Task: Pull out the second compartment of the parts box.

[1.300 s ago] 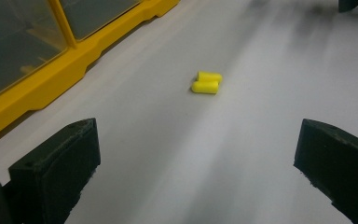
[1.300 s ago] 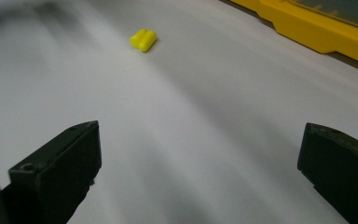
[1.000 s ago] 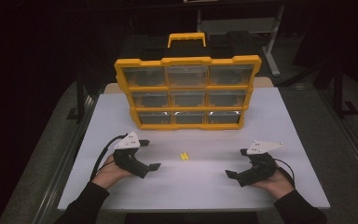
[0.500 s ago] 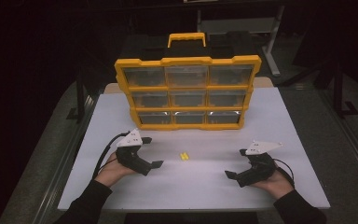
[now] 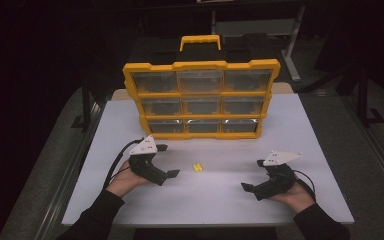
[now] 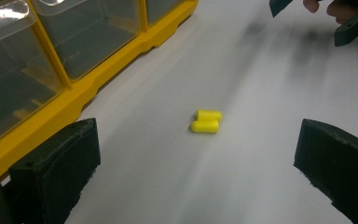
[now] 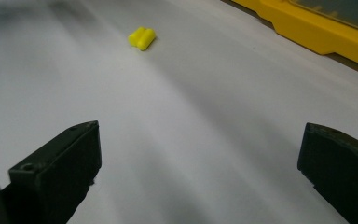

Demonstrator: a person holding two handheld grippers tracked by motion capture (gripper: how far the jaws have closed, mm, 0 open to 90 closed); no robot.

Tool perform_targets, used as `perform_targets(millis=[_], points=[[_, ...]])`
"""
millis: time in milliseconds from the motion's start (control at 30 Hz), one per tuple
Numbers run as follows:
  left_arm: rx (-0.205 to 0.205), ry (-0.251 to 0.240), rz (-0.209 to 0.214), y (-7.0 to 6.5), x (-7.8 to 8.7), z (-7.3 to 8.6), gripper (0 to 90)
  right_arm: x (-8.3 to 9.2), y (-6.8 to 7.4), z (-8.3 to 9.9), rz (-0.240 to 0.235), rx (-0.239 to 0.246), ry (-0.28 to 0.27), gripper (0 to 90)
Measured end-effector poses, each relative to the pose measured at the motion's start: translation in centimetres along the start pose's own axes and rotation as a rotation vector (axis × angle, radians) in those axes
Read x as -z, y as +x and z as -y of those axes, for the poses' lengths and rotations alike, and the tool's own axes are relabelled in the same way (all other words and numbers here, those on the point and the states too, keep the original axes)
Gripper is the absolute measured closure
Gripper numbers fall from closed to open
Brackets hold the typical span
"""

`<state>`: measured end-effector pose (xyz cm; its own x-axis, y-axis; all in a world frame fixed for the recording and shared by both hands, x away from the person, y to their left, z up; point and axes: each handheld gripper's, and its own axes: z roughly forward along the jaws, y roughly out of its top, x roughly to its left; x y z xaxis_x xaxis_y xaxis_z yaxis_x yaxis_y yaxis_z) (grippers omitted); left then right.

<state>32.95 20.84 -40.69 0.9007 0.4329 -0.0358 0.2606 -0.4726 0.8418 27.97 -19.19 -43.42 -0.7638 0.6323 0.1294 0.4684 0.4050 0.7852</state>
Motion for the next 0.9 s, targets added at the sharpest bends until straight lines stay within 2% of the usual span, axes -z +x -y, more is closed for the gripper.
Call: perform_targets(millis=[900], points=[[-0.002, -0.034, 0.011, 0.2, -1.2, -1.1, 0.0, -0.3, 0.1, 0.1, -0.01, -0.006, 0.005, 0.0]])
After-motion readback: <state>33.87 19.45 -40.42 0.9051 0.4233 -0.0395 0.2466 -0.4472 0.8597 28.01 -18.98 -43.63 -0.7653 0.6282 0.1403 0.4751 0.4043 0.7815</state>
